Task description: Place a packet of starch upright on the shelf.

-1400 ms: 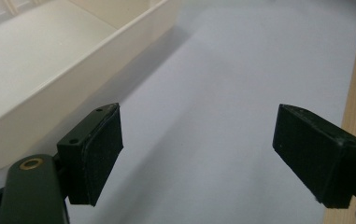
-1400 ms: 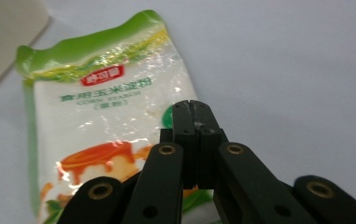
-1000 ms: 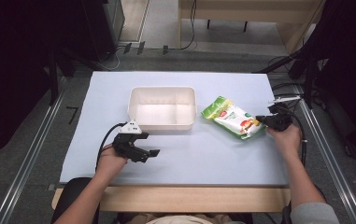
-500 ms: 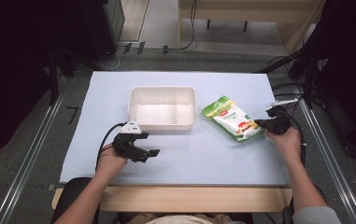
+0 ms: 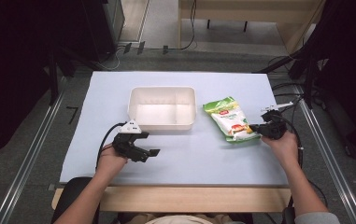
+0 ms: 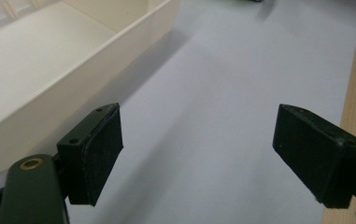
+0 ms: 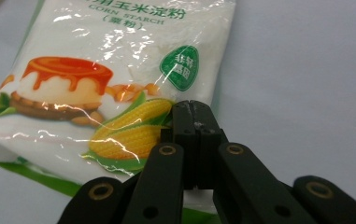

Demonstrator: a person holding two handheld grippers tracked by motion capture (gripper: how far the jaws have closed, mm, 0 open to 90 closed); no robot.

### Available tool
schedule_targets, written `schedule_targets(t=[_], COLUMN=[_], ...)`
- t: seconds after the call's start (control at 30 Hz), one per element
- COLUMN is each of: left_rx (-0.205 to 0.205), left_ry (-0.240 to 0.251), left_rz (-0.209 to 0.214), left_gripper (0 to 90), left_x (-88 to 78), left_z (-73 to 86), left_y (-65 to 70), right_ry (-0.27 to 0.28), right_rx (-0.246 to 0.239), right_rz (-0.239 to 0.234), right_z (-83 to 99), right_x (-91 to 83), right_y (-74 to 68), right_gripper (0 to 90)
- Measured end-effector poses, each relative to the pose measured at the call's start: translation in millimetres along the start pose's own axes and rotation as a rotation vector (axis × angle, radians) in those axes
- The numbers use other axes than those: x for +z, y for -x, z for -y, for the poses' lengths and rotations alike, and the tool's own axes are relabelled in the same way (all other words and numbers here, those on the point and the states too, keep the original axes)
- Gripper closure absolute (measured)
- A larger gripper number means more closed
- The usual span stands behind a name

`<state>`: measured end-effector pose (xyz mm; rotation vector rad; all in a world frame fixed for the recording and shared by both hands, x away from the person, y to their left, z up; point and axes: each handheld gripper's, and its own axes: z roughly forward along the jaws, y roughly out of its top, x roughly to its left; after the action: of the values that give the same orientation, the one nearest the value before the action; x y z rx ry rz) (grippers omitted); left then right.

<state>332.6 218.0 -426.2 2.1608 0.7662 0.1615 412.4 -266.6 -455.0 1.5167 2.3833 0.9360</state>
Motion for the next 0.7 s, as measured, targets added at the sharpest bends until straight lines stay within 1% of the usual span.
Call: schedule_targets(t=[0.2,0.27,0.33,0.37,0.4,0.47,0.57,0.6,0.67,0.7], left_rx=[0.006,0.006,0.004,0.005,0.006,0.006,0.002,0.003,0.003,0.004], left_ry=[-0.008,-0.006,-0.007,-0.009,-0.009,-0.009,-0.002,-0.005,-0.006,-0.006], left_rz=[0.001,0.001,0.001,0.001,0.001,0.001,0.002,0.001,0.000,-0.001], left_gripper=[16.7,16.7,16.7,16.7,16.7,16.7,16.7,16.7,16.7,16.7], left_x=[0.0,0.1,0.3,0.2,0.3,0.2,0.0,0.1,0.2,0.3], left_z=[-0.7,-0.7,-0.9,-1.0,-1.0,-1.0,-0.4,-0.4,-0.4,-0.4], left_y=[0.1,0.1,0.1,0.0,0.1,0.1,-0.5,-0.6,-0.6,-0.4], right_ry=[-0.009,-0.010,-0.010,-0.003,-0.006,-0.003,0.035,0.042,0.052,0.067], right_rx=[-0.037,-0.038,-0.032,-0.035,-0.032,-0.050,-0.055,-0.059,-0.056,-0.045], right_rz=[-0.024,-0.040,-0.084,-0.114,-0.118,-0.103,-0.082,-0.064,-0.058,-0.050], right_z=[3.1,3.7,4.1,4.3,3.7,1.0,-5.4,-7.2,-8.9,-12.2], right_x=[-1.2,-1.4,-1.8,-1.7,-1.6,-2.9,-8.0,-9.7,-10.3,-11.4], right_y=[-12.1,-15.0,-17.0,-16.9,-17.6,-19.6,-21.5,-21.3,-20.8,-18.6], right_gripper=[90.0,90.0,90.0,90.0,90.0,90.0,90.0,90.0,90.0,87.9])
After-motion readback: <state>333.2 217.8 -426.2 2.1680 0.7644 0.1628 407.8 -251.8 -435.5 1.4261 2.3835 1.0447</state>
